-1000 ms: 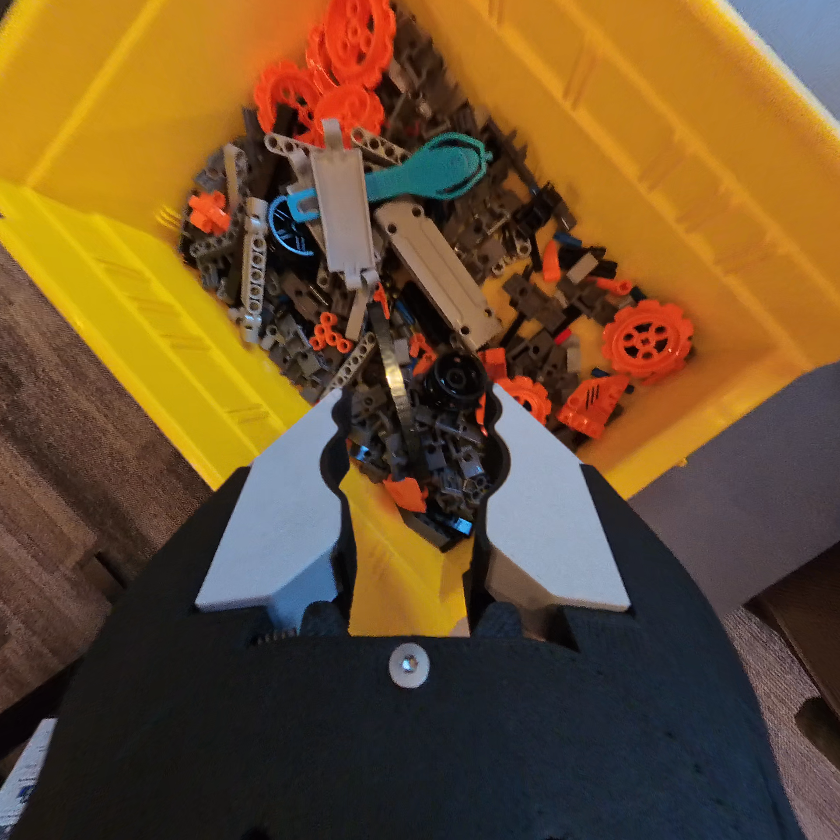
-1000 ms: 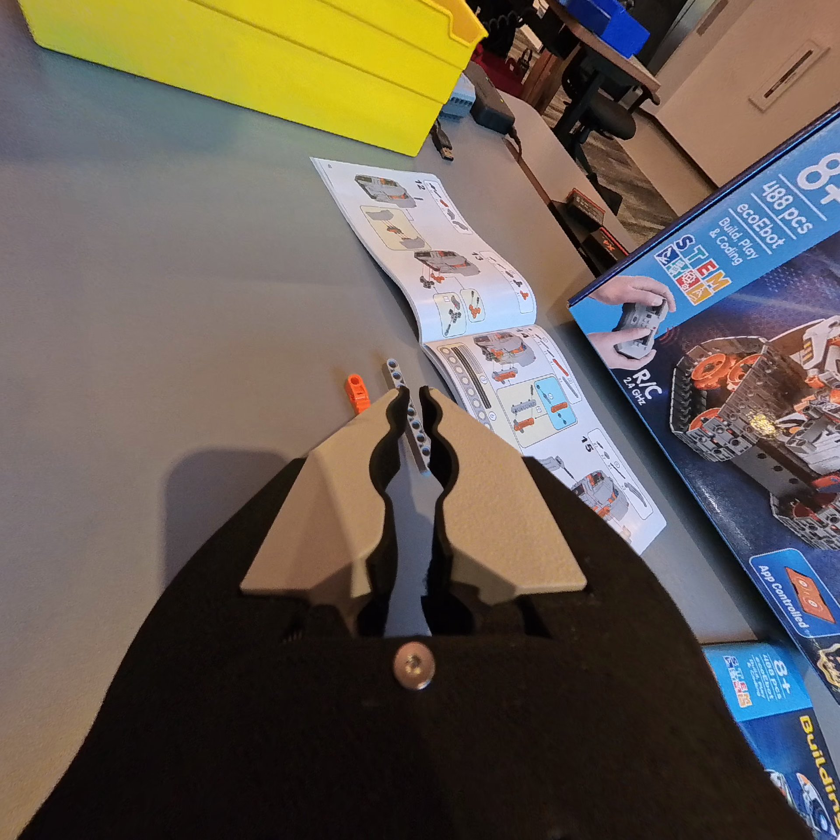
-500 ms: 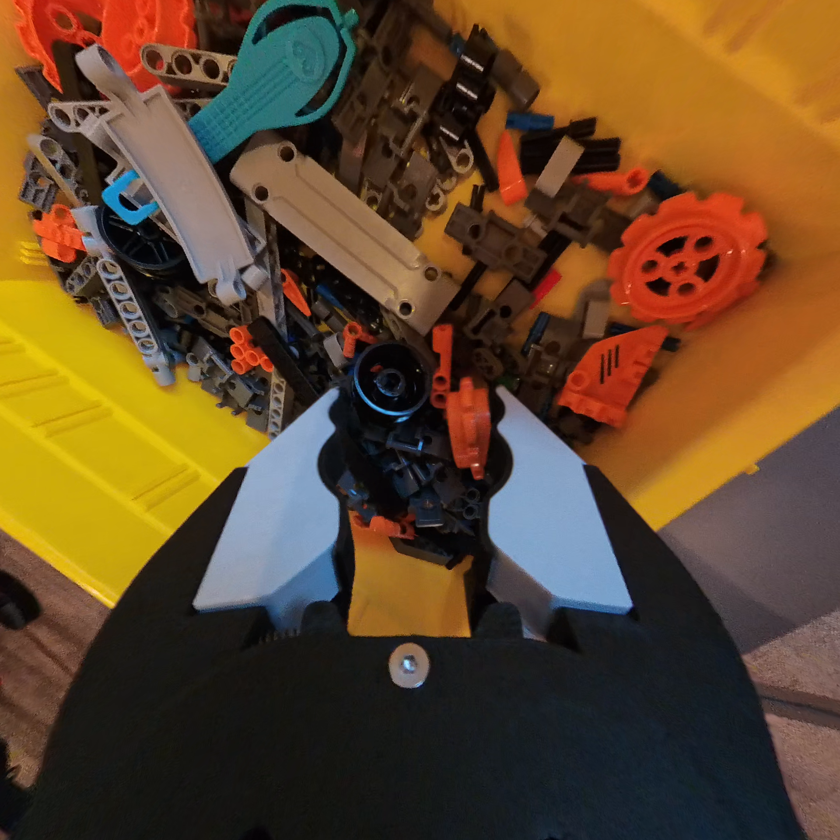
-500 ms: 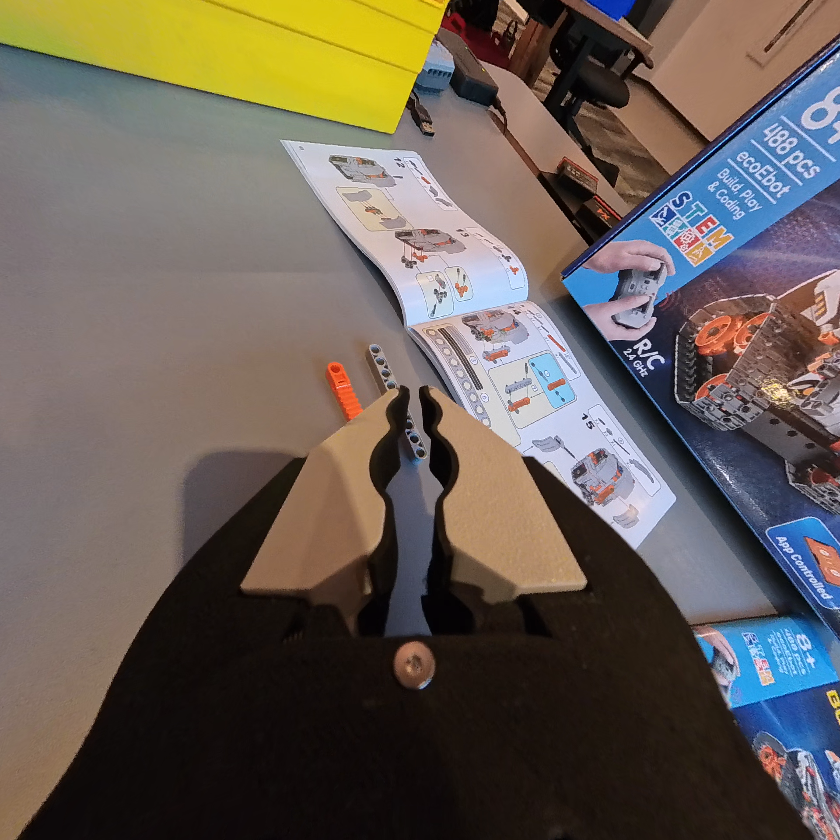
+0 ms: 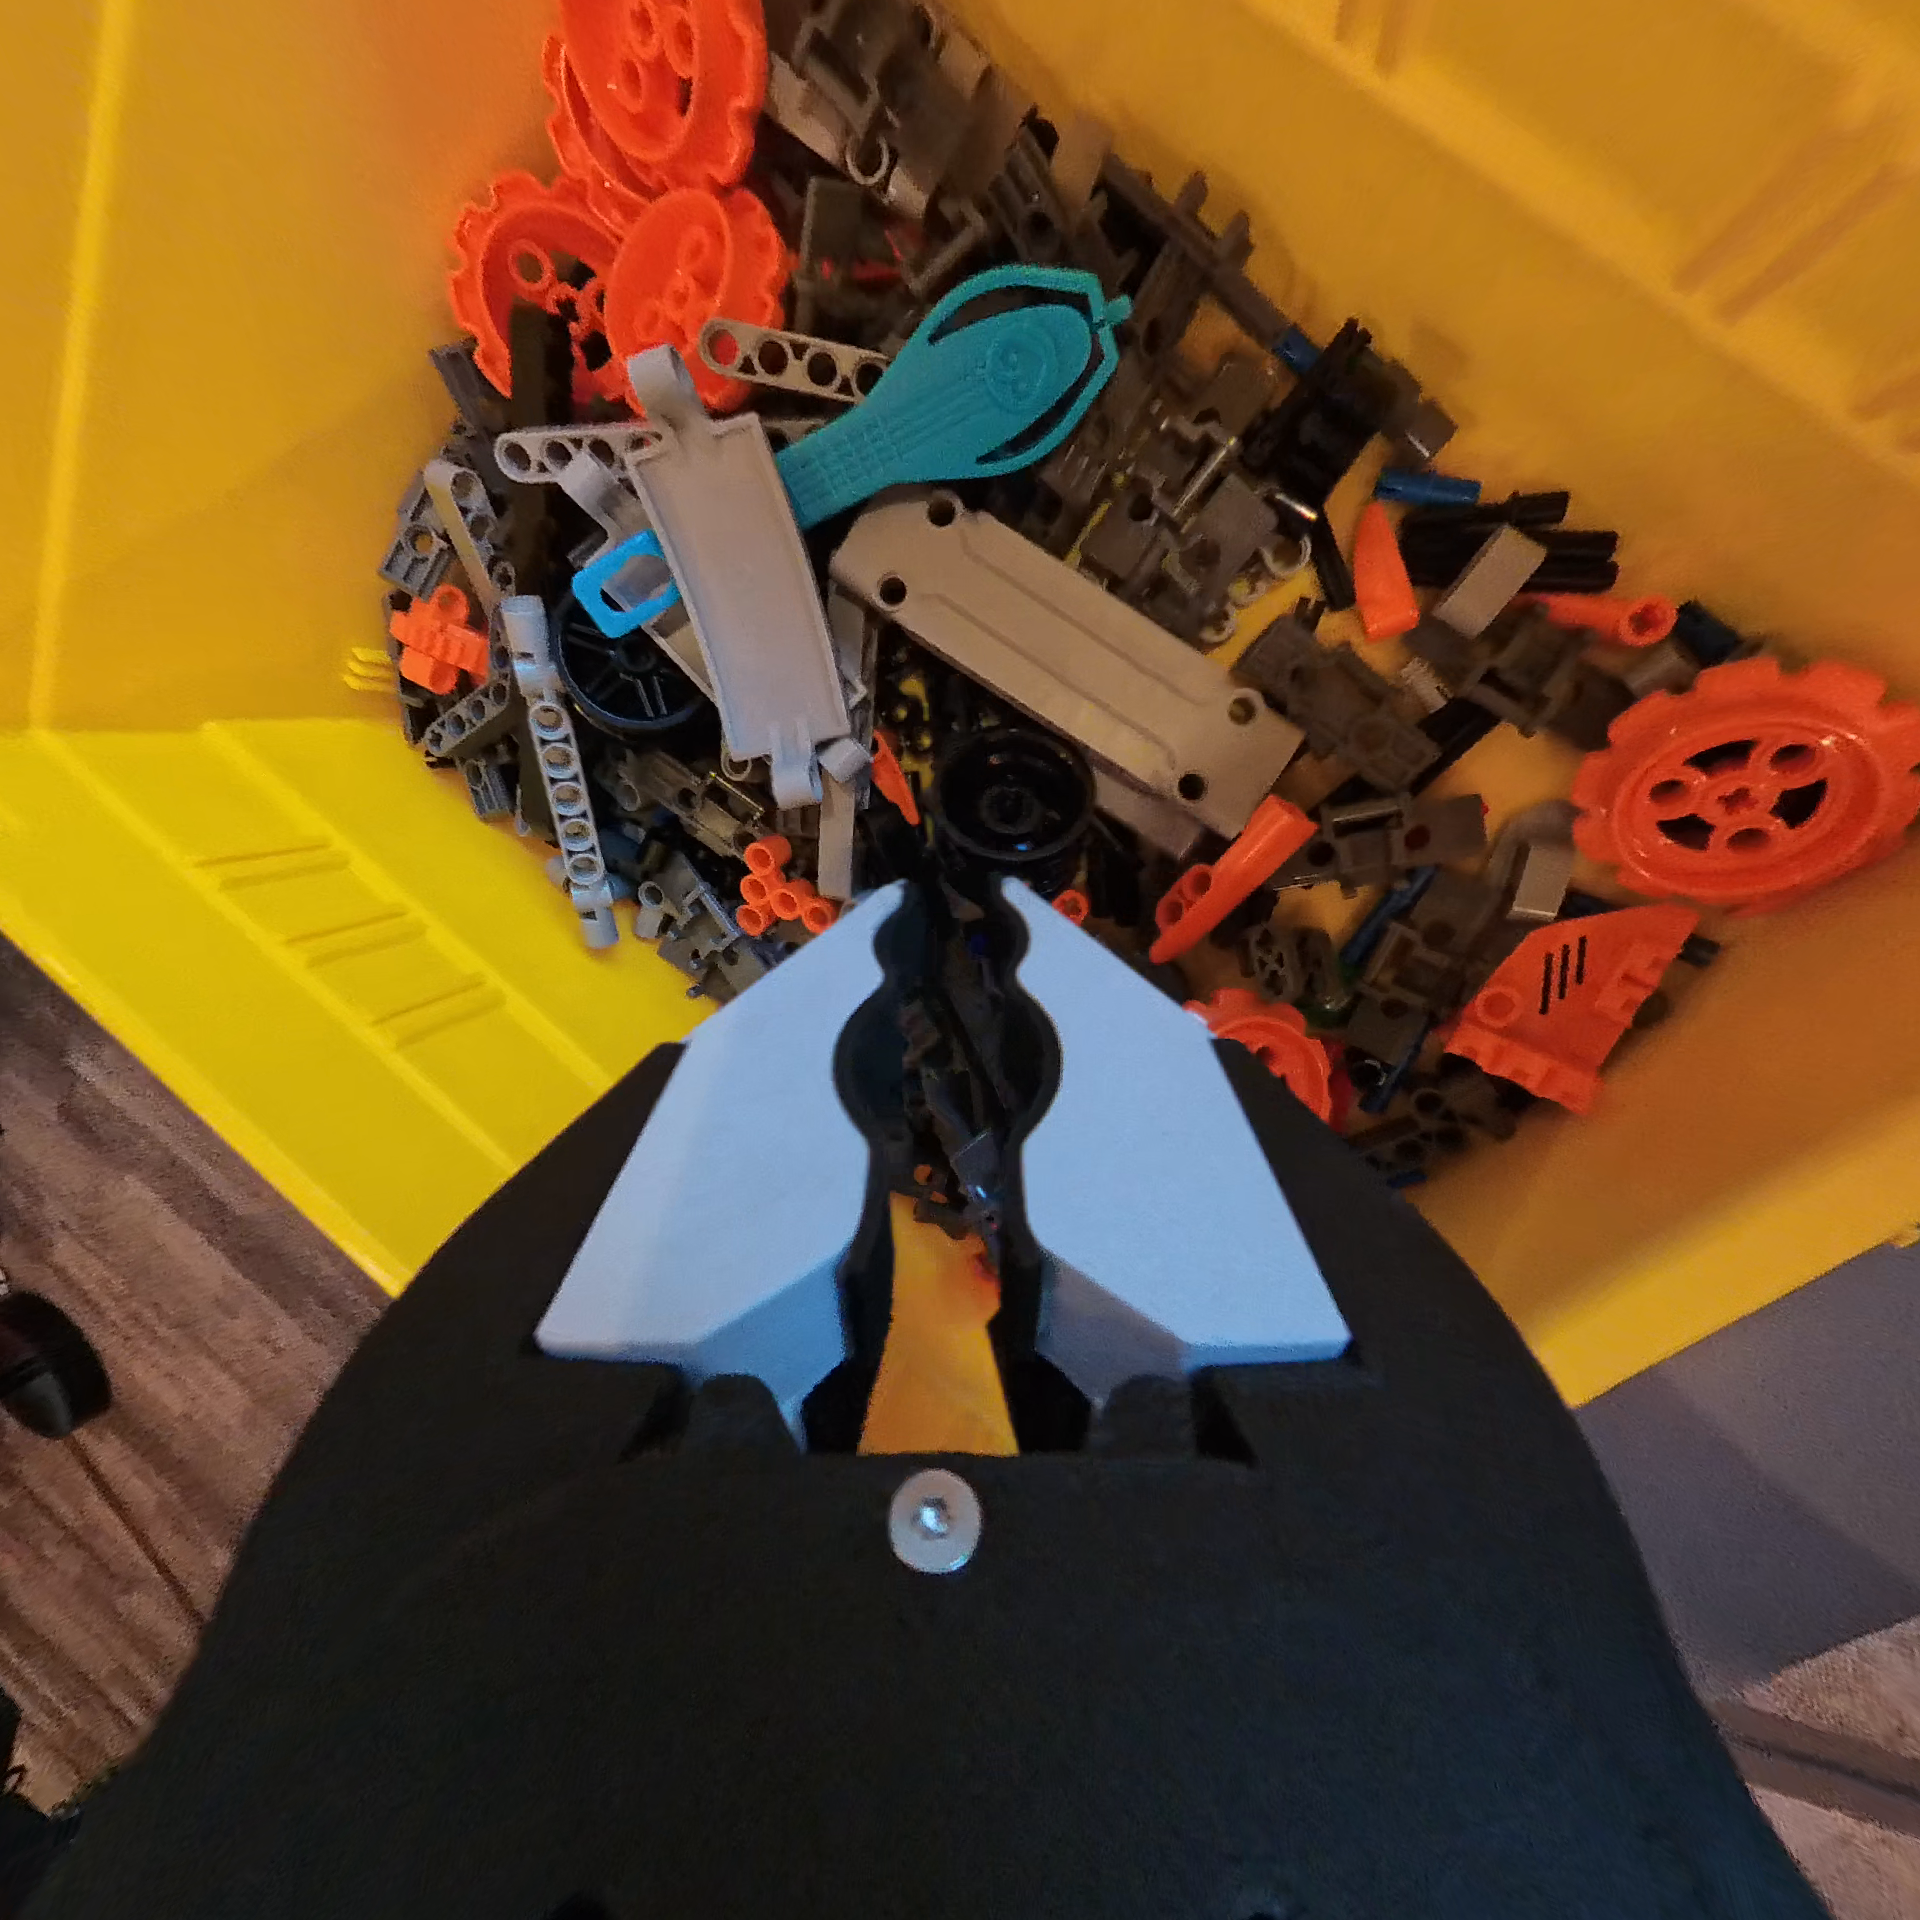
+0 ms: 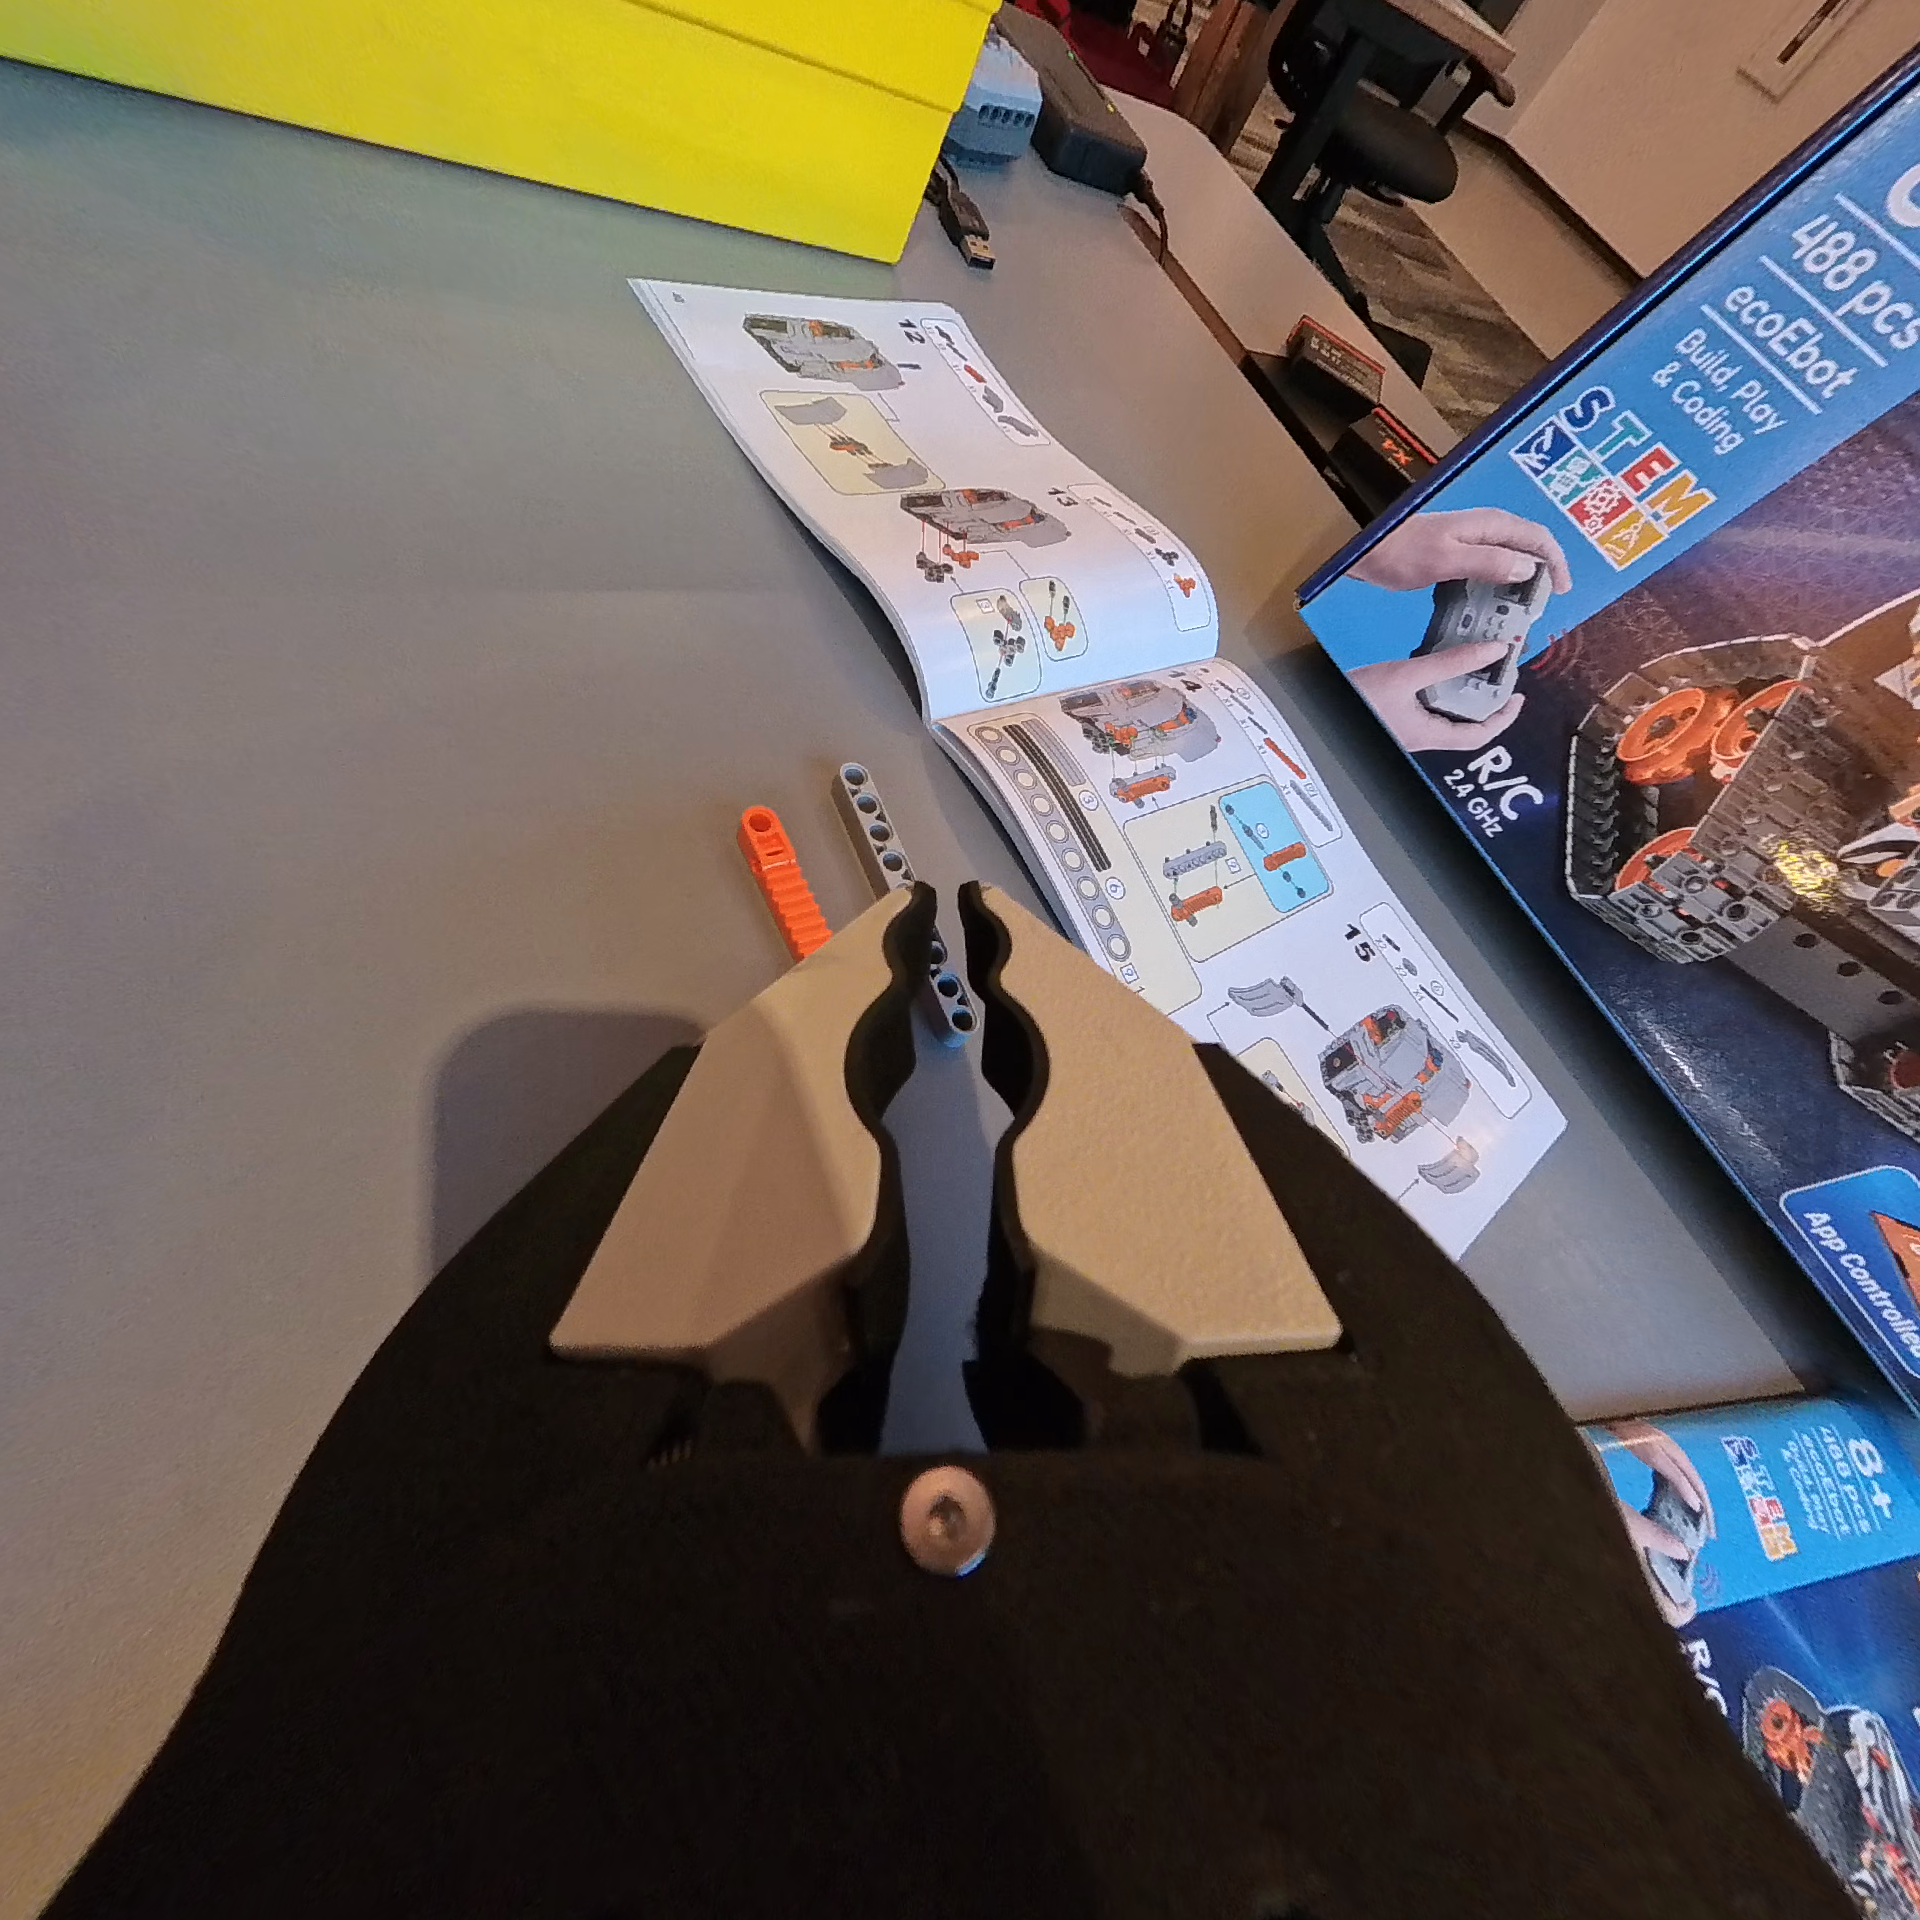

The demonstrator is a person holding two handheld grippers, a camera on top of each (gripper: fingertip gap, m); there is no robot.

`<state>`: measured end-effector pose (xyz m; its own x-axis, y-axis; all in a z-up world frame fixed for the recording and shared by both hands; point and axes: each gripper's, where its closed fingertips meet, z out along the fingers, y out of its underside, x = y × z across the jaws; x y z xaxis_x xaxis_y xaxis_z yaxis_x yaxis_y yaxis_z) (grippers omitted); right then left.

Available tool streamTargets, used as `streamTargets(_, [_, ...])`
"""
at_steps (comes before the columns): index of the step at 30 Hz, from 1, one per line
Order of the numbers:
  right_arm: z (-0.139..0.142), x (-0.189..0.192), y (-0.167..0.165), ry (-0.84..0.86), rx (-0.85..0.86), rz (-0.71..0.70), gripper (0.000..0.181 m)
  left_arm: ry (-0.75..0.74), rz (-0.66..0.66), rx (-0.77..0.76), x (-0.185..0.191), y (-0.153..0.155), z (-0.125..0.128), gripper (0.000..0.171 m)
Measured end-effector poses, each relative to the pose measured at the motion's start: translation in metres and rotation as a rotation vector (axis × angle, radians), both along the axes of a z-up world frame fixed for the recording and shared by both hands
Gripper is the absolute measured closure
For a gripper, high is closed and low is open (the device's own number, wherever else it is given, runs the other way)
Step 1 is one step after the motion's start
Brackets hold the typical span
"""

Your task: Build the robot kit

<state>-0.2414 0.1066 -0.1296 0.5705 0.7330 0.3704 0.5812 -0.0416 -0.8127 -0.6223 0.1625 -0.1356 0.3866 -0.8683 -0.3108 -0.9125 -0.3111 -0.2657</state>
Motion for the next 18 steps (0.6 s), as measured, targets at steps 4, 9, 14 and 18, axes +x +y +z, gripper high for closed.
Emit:
streamTargets(4, [-0.001, 0.0, 0.0, -0.002, -0.003, 0.002, 0.178, -0.055, 0.045, -0.008, -0.002, -0.001, 0.009, 0.147])
streamTargets(9, [-0.001, -0.001, -0.001, -0.002, -0.006, 0.006, 0.178, -0.073, 0.053, -0.126, -0.011, -0.036, 0.012, 0.154])
streamTargets(14, [-0.003, -0.002, -0.001, -0.004, -0.015, 0.012, 0.178, 0.053, 0.045, -0.214, -0.039, -0.063, 0.006, 0.139])
streamTargets(18, [-0.004, -0.003, -0.002, -0.014, -0.012, 0.016, 0.178, 0.099, -0.011, -0.255, -0.038, -0.067, -0.002, 0.122])
